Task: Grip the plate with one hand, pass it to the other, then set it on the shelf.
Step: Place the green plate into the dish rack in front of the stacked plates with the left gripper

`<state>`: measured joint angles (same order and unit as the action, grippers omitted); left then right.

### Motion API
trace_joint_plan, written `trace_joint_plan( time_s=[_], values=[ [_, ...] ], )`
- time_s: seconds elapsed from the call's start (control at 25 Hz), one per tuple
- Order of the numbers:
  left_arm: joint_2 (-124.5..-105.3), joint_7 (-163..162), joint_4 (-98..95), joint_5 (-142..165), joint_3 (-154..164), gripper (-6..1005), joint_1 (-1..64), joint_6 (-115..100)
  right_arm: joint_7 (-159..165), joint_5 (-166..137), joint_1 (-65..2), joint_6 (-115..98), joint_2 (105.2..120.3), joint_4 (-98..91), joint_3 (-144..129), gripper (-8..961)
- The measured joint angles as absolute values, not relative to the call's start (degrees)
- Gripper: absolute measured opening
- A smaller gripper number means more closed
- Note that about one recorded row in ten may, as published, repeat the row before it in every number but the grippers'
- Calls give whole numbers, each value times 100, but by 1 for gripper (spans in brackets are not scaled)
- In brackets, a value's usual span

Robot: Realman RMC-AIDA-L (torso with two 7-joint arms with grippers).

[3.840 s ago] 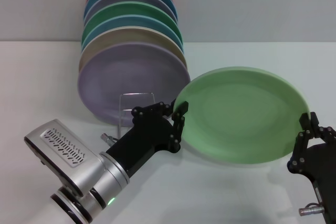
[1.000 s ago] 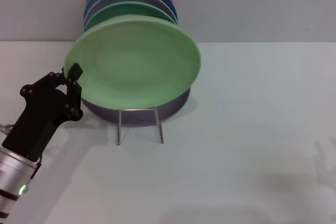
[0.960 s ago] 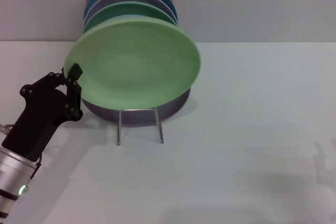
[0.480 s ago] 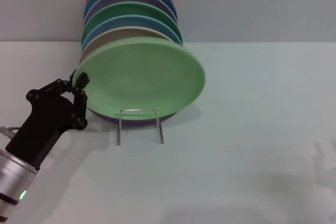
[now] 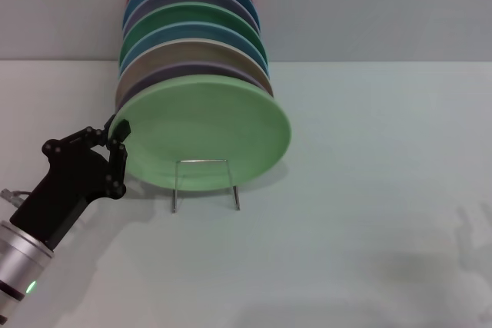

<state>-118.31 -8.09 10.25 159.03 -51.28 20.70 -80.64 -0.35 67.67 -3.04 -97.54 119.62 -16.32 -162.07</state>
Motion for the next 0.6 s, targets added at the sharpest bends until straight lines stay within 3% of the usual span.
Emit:
trace_joint_plan(
  time_s=[0.6],
  values=[
    [-11842, -803, 959, 15898, -4985, 71, 2099, -7754, -35, 6765, -365, -9640, 11956, -1679, -16207, 423]
  ],
)
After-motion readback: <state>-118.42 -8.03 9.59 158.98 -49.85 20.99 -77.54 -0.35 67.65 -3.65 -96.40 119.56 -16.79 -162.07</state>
